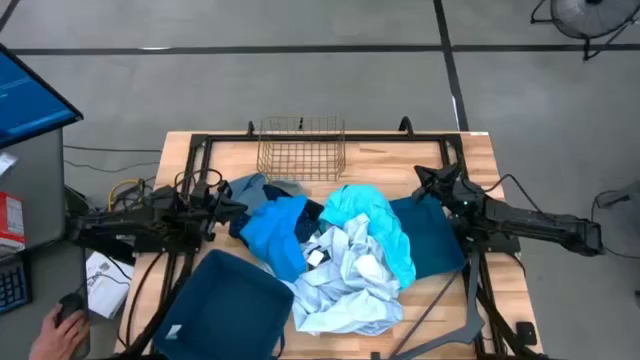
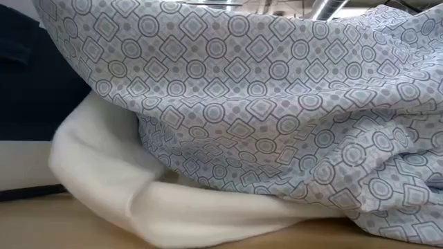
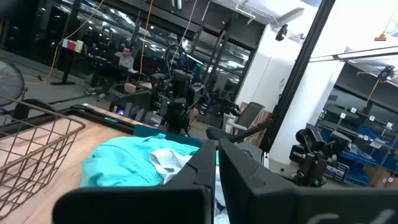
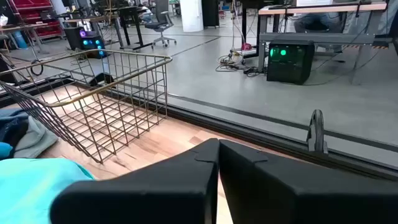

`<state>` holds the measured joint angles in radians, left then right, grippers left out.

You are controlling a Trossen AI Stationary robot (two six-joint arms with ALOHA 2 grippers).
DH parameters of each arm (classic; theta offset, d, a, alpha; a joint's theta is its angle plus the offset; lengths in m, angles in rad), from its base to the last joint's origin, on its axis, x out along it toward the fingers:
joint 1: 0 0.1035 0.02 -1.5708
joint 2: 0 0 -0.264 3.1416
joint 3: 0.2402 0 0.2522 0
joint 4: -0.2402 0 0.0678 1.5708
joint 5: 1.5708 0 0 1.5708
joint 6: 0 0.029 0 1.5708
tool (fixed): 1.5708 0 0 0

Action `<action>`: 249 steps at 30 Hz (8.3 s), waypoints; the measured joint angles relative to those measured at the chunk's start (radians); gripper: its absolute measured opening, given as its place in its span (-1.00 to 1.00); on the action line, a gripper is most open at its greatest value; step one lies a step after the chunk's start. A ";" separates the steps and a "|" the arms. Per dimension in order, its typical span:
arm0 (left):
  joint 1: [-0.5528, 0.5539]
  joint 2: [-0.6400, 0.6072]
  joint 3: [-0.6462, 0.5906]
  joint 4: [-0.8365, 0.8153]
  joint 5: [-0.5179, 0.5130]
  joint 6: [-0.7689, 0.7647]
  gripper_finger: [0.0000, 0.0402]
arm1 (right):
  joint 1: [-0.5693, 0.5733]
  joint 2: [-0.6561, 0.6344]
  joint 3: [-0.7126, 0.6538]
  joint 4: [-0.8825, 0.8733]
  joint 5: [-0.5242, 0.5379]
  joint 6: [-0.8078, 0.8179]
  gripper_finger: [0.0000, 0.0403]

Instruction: Pick & Place Cloths

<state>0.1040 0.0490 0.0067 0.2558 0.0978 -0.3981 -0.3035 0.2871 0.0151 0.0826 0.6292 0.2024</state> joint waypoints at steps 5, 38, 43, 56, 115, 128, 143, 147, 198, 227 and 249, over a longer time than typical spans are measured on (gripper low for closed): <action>0.000 0.000 0.000 0.000 0.000 0.000 -0.98 | 0.000 0.000 0.000 0.000 0.000 0.000 -0.95; 0.000 0.000 0.000 0.000 0.000 0.000 -0.98 | 0.000 0.000 0.000 0.000 0.000 0.000 -0.95; 0.000 0.000 0.000 0.000 0.000 0.000 -0.98 | 0.000 0.000 0.000 0.000 0.000 0.000 -0.95; 0.000 0.000 0.000 0.000 0.000 0.000 -0.98 | 0.000 0.000 0.000 0.000 0.000 0.000 -0.95; 0.000 0.000 0.000 0.115 -0.057 -0.185 -0.98 | -0.015 0.990 0.951 -0.679 -0.544 0.154 0.76; 0.000 0.000 0.000 0.120 -0.057 -0.184 -0.98 | -0.022 1.332 1.006 -0.700 -0.619 0.023 0.73; 0.000 0.000 0.000 0.120 -0.057 -0.183 -0.98 | -0.044 1.395 1.006 -0.711 -0.740 -0.082 -0.89; 0.000 0.000 0.000 0.120 -0.057 -0.183 -0.98 | -0.043 1.348 1.018 -0.711 -0.739 -0.048 -0.97; 0.000 0.000 0.000 0.121 -0.057 -0.183 -0.98 | -0.353 1.640 2.333 -0.054 -0.707 -0.118 -1.00; 0.000 0.000 0.000 0.129 -0.057 -0.183 -0.98 | -0.239 1.942 2.334 -0.479 -0.745 -0.219 -1.00; 0.000 0.000 0.000 0.131 -0.056 -0.183 -0.98 | -0.232 2.128 2.330 -1.104 -0.700 -0.373 -0.94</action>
<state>0.1040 0.0490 0.0067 0.3866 0.0414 -0.5812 -0.5350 2.4148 2.3455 -1.0213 -0.0705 -0.1706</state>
